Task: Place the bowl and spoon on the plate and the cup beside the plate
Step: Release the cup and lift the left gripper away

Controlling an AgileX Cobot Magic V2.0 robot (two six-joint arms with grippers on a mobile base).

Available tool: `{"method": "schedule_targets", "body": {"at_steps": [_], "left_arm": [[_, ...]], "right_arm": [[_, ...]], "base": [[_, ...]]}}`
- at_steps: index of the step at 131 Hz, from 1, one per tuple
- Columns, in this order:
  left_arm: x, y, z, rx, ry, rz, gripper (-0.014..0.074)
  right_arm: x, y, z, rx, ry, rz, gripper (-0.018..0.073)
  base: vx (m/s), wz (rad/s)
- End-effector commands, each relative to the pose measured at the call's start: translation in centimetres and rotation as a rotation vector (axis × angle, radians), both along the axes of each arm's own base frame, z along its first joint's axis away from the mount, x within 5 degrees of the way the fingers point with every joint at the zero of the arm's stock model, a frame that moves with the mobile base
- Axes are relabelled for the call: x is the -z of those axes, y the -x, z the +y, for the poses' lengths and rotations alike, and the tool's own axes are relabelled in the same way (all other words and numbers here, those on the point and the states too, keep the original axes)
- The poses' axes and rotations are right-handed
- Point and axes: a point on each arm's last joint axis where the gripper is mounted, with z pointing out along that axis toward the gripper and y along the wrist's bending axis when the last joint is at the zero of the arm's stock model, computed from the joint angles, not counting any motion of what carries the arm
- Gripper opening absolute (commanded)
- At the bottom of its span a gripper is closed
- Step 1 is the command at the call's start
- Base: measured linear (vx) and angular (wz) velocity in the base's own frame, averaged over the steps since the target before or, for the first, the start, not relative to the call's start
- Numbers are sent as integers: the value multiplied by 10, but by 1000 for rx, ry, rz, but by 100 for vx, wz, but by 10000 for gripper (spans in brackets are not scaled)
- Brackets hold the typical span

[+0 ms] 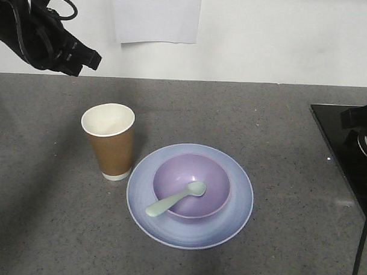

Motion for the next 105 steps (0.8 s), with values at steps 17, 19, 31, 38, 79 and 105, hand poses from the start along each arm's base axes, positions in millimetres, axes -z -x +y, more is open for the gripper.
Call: {"method": "schedule_targets", "body": {"at_steps": [17,19,31,38,79,105], "left_arm": [[-30,11,1,-6,59,-138,-8],[-30,11,1,-6,57,-130,-8],[-28,14,1,-3,51,-100,-8],[-27,14,2,-4,44,-95,-8],[-27,14,2,-4,44,-95,-8],[-27,14,2,-4,44,-95,-8]], "right_arm": [[-16,4,-1,-1,3,-91,-7],[-16,4,-1,-1,3,-91,-7],[-16,4,-1,-1,3,-91,-7],[-16,4,-1,-1,3,-91,-7],[-16,4,-1,-1,3,-91,-7],[-16,4,-1,-1,3,-91,-7]], "base": [[0,0],[0,0],[0,0],[0,0],[0,0],[0,0]]}}
